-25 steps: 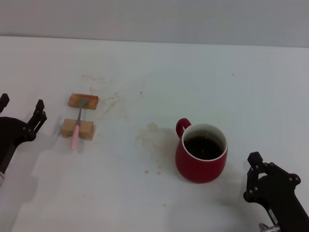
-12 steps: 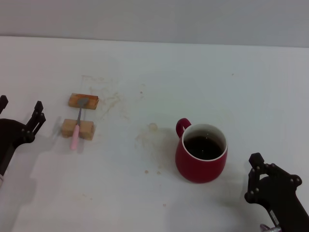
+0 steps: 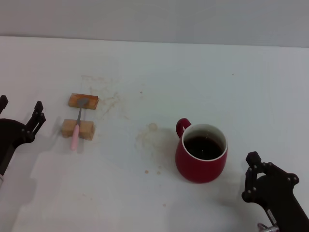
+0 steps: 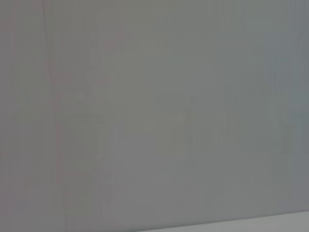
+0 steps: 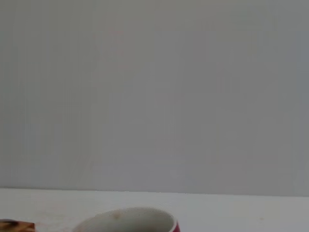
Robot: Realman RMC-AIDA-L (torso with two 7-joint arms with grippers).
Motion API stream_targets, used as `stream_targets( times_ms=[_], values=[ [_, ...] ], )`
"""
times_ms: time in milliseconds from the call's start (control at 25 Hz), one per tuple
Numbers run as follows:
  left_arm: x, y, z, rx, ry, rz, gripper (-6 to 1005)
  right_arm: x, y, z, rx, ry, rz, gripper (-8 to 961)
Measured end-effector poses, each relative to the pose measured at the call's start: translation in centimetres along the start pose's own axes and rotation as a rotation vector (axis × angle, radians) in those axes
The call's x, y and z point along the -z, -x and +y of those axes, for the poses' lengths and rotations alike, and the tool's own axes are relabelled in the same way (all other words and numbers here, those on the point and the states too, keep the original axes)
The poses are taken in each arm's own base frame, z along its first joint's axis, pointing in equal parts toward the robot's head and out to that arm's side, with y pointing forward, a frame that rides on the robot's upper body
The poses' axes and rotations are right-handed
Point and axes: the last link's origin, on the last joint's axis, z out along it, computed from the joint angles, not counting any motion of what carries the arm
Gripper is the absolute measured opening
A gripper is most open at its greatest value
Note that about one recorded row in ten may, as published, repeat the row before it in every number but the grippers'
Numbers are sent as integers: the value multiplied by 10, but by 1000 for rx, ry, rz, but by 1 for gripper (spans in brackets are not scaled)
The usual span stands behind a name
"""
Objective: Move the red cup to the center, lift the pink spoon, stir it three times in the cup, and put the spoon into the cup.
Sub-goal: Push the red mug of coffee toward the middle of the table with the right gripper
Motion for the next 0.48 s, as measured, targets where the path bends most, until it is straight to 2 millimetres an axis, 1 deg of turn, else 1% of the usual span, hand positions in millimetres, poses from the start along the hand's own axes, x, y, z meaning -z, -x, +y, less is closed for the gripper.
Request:
stream_targets(
  times_ms=[480],
  values=[
    [-1, -1, 0, -1, 1, 3, 843, -9, 0, 9, -7, 62, 18, 1]
  ],
)
